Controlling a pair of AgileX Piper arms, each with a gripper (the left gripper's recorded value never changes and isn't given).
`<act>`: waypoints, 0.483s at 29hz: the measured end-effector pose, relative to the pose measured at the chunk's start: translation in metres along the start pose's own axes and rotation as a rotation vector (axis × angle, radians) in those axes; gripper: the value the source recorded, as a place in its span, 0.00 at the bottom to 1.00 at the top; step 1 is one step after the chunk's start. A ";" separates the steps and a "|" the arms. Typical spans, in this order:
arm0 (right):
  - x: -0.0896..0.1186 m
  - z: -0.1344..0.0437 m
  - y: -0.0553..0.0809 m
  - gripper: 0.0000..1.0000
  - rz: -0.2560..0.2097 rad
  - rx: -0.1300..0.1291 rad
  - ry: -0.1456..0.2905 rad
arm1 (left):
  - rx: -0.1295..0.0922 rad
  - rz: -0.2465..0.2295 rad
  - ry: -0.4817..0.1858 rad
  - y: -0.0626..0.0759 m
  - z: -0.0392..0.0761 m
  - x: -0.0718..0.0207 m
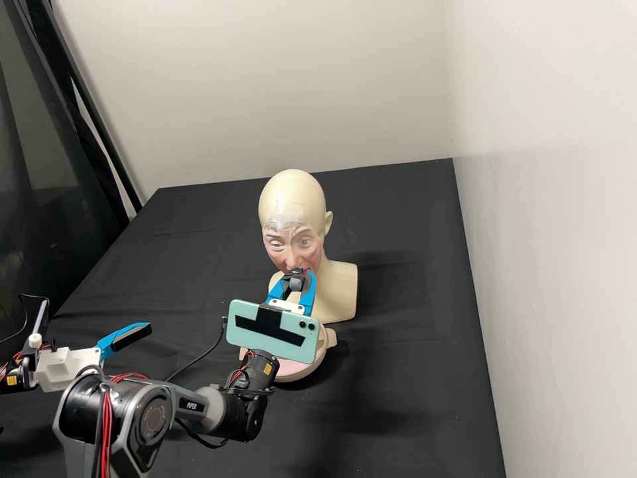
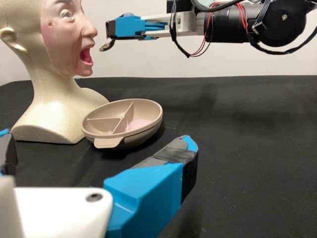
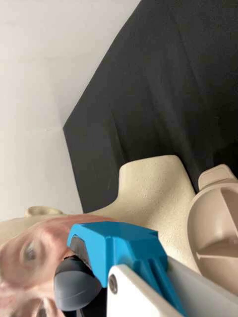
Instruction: Feed the grandma with a spoon
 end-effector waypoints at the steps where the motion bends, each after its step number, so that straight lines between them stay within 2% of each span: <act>1: 0.001 0.000 -0.001 0.00 -0.002 -0.002 -0.004 | 0.000 0.000 0.000 0.000 0.000 0.0000; 5: 0.003 0.001 -0.006 0.00 -0.019 0.001 -0.016 | 0.000 0.000 0.000 0.000 0.000 0.0000; 14: 0.003 -0.004 -0.013 0.00 -0.038 0.008 -0.008 | 0.000 0.000 0.000 0.000 0.000 0.0000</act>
